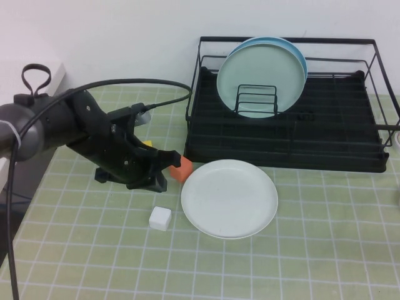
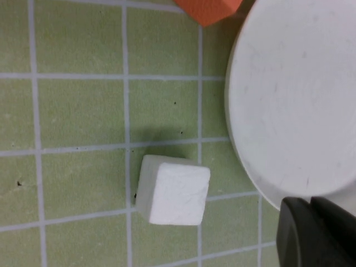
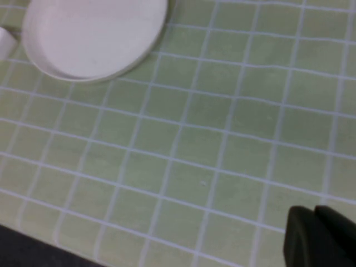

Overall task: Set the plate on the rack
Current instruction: Pick up the plate from the table

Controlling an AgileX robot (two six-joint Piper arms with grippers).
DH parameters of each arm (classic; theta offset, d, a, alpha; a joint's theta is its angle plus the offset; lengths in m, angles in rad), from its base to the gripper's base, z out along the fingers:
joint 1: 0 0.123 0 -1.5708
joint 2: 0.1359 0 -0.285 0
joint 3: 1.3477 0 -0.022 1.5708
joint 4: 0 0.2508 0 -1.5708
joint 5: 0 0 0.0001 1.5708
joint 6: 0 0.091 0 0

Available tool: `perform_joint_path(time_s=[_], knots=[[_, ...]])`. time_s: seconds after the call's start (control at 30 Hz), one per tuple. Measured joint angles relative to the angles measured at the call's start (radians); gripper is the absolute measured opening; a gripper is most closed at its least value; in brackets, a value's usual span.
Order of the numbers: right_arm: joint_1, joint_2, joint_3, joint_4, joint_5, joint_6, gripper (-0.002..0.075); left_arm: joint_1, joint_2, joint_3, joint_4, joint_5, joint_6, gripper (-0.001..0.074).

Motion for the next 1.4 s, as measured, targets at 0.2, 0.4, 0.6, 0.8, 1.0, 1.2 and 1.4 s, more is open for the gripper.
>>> perform_joint_path(time_s=[0.2,0.4,0.6,0.8,1.0,1.2,1.4], knots=[[0.000,0.243,-0.048,0.286,-0.002,-0.207,-0.0001,0.000,0.000,0.000,0.000,-0.009,-0.001,-0.0002],[0.054,0.588,-0.174,0.565,-0.038,-0.399,0.0000,0.000,-0.069,0.000,0.010,0.001,-0.001,-0.0001],[0.218,0.865,-0.356,0.630,-0.117,-0.423,0.0000,0.000,-0.247,0.012,0.052,0.018,0.011,-0.0001],[0.315,1.065,-0.542,0.630,-0.157,-0.372,0.0069,0.002,-0.503,0.119,0.092,0.015,0.006,-0.0001],[0.321,1.212,-0.686,0.621,-0.135,-0.349,0.0340,0.006,-0.776,0.268,0.099,0.015,-0.014,-0.0001],[0.323,1.332,-0.797,0.611,-0.099,-0.295,0.0392,0.006,-0.973,0.373,0.109,0.015,-0.017,-0.0001],[0.328,1.390,-0.839,0.584,-0.087,-0.271,0.0393,0.006,-1.079,0.433,0.151,0.031,-0.043,-0.0001]])
